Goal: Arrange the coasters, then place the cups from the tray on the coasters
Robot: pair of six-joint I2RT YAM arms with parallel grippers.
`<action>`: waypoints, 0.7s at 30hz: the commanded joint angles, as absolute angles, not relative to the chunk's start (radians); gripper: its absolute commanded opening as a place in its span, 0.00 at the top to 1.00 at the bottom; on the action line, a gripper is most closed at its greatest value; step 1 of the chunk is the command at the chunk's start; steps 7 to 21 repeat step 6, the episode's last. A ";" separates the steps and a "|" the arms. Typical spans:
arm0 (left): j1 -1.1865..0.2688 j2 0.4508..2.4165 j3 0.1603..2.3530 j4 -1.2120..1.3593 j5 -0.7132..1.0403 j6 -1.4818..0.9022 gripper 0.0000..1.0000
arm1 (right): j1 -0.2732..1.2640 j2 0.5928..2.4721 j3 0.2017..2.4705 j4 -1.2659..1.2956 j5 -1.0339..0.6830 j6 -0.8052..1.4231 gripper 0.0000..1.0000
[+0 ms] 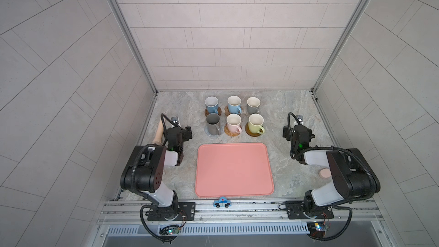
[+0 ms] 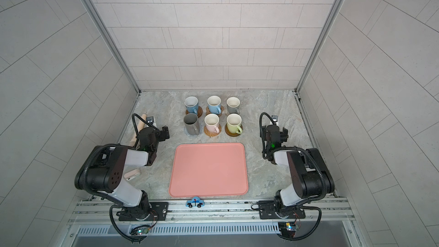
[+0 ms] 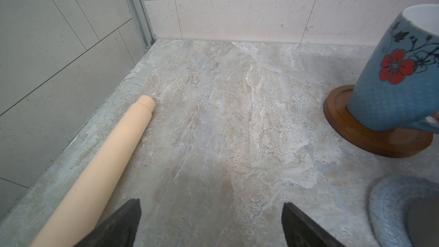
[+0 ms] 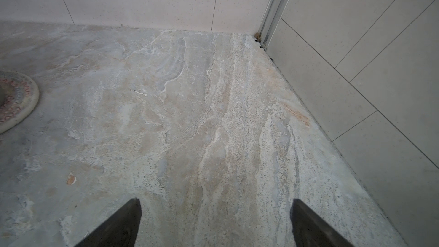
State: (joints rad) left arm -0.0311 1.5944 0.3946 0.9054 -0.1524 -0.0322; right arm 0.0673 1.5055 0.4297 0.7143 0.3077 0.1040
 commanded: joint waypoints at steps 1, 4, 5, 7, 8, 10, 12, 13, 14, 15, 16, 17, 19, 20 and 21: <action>-0.035 1.589 0.404 0.913 -0.146 -0.016 0.00 | 0.071 1.520 0.437 0.719 0.328 0.094 0.00; -0.035 1.589 0.403 0.913 -0.146 -0.015 0.00 | 0.072 1.522 0.438 0.717 0.327 0.095 0.00; -0.035 1.589 0.403 0.913 -0.146 -0.016 0.00 | 0.071 1.519 0.437 0.717 0.327 0.094 0.01; -0.034 1.590 0.403 0.913 -0.146 -0.015 0.00 | 0.071 1.516 0.434 0.720 0.327 0.094 0.00; -0.034 1.590 0.403 0.913 -0.146 -0.015 0.00 | 0.071 1.516 0.434 0.720 0.327 0.094 0.00; -0.034 1.590 0.403 0.913 -0.146 -0.015 0.00 | 0.071 1.516 0.434 0.720 0.327 0.094 0.00; -0.034 1.590 0.403 0.913 -0.146 -0.015 0.00 | 0.071 1.516 0.434 0.720 0.327 0.094 0.00; -0.034 1.590 0.403 0.913 -0.146 -0.015 0.00 | 0.071 1.516 0.434 0.720 0.327 0.094 0.00; -0.034 1.590 0.403 0.913 -0.146 -0.015 0.00 | 0.071 1.516 0.434 0.720 0.327 0.094 0.00; -0.034 1.590 0.403 0.913 -0.146 -0.015 0.00 | 0.071 1.516 0.434 0.720 0.327 0.094 0.00; -0.034 1.590 0.403 0.913 -0.146 -0.015 0.00 | 0.071 1.516 0.434 0.720 0.327 0.094 0.00; -0.034 1.590 0.403 0.913 -0.146 -0.015 0.00 | 0.071 1.516 0.434 0.720 0.327 0.094 0.00; -0.034 1.590 0.403 0.913 -0.146 -0.015 0.00 | 0.071 1.516 0.434 0.720 0.327 0.094 0.00; -0.034 1.590 0.403 0.913 -0.146 -0.015 0.00 | 0.071 1.516 0.434 0.720 0.327 0.094 0.00; -0.034 1.590 0.403 0.913 -0.146 -0.015 0.00 | 0.071 1.516 0.434 0.720 0.327 0.094 0.00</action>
